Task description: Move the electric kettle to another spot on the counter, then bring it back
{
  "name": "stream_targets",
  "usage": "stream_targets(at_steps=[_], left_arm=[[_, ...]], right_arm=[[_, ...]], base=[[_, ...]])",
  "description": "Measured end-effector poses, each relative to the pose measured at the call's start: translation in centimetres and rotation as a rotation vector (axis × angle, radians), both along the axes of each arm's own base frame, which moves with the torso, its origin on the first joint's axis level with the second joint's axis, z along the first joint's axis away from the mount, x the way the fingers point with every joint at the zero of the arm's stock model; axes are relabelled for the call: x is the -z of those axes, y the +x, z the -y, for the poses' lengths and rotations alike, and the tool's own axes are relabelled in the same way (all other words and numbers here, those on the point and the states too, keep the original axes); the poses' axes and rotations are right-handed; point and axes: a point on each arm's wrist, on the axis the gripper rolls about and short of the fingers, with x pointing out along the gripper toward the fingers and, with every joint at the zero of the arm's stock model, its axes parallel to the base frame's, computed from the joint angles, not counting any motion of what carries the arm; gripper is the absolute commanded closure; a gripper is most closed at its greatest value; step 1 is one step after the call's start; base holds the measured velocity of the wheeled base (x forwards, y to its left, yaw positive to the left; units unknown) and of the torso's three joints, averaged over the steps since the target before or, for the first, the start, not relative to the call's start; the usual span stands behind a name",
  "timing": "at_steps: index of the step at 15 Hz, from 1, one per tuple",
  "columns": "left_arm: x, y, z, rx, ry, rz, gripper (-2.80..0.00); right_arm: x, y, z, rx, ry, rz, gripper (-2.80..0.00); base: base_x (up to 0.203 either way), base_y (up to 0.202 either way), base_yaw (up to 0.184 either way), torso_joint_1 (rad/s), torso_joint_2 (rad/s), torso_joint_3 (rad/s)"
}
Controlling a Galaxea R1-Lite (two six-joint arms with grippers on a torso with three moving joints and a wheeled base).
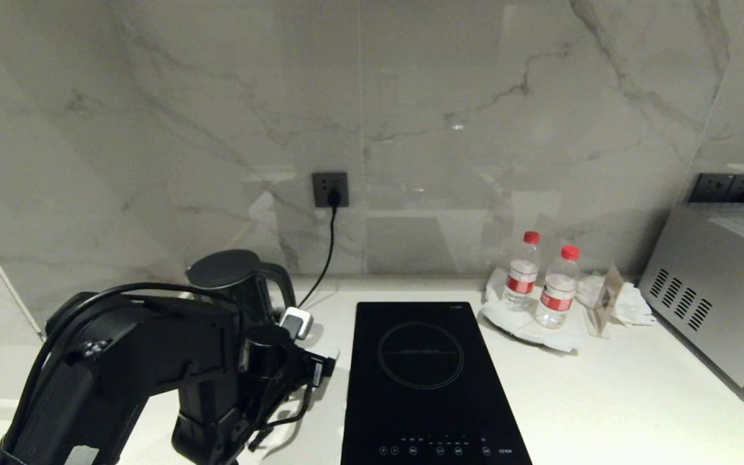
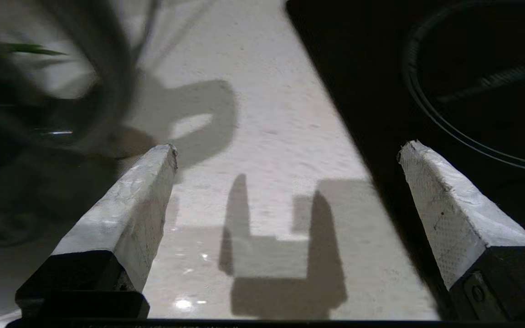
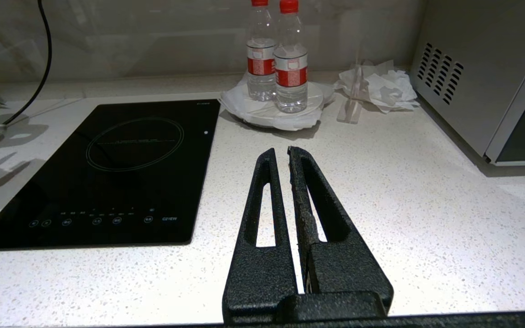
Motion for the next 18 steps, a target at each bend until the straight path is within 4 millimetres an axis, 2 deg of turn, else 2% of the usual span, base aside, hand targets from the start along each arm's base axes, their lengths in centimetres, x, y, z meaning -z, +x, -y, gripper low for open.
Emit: stream_targets(at_steps=[3,8,12,16,18], left_arm=[[0.5,0.1,1.4,0.03,0.016,-0.027,-2.8],[0.8,0.2,1.8,0.031,0.069,-0.111,-2.8],[0.2,-2.1,1.6,0.058,0.065,-0.104,-2.8],[-0.5,-5.7,1.8,0.068,0.069,-0.056,-2.8],[-1.1,-6.5,1.7,0.07,0.076,-0.058,-2.8]], right_arm=[[0.0,0.0,0.0,0.001,0.0,0.0,0.0],[0.0,0.0,0.0,0.0,0.0,0.001,0.0],[0.0,0.0,0.0,0.0,0.0,0.0,0.0],[0.0,0.0,0.0,0.0,0.0,0.0,0.0],[0.0,0.0,0.0,0.0,0.0,0.0,0.0]], base=[[0.0,0.0,0.0,0.0,0.0,0.0],[0.0,0.0,0.0,0.0,0.0,0.0],[0.0,0.0,0.0,0.0,0.0,0.0],[0.0,0.0,0.0,0.0,0.0,0.0],[0.0,0.0,0.0,0.002,0.0,-0.033]])
